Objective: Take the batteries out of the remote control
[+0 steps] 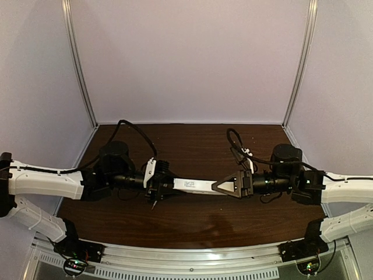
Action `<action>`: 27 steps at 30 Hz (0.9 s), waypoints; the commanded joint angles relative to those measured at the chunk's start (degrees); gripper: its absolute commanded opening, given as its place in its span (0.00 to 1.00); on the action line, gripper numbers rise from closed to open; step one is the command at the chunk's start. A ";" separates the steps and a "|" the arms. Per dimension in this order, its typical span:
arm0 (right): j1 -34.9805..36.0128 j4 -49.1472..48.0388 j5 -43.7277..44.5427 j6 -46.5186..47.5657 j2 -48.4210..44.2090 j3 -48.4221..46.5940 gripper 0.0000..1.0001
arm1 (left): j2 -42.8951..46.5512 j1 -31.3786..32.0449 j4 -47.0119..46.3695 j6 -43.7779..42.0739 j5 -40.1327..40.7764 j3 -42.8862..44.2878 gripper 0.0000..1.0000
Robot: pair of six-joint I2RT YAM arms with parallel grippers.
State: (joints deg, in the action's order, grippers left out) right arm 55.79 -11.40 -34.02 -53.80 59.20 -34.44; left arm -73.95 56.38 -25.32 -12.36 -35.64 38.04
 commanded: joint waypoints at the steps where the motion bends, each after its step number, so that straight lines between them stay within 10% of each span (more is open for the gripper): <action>1: 0.12 2.86 3.55 3.24 -1.82 1.52 0.29 | 1.87 0.31 -3.16 1.44 1.07 0.35 0.00; 8: 0.02 10.36 8.27 5.13 -5.59 1.21 0.66 | 1.76 0.31 -3.00 1.80 1.66 0.15 0.00; 27: 0.02 11.95 6.82 5.84 -1.04 -3.04 0.82 | -4.35 0.31 -1.42 1.00 1.34 3.57 0.00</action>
State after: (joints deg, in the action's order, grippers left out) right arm 55.94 0.16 -26.76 -49.08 56.36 -34.70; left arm -77.43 56.82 -24.95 -11.07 -34.46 38.87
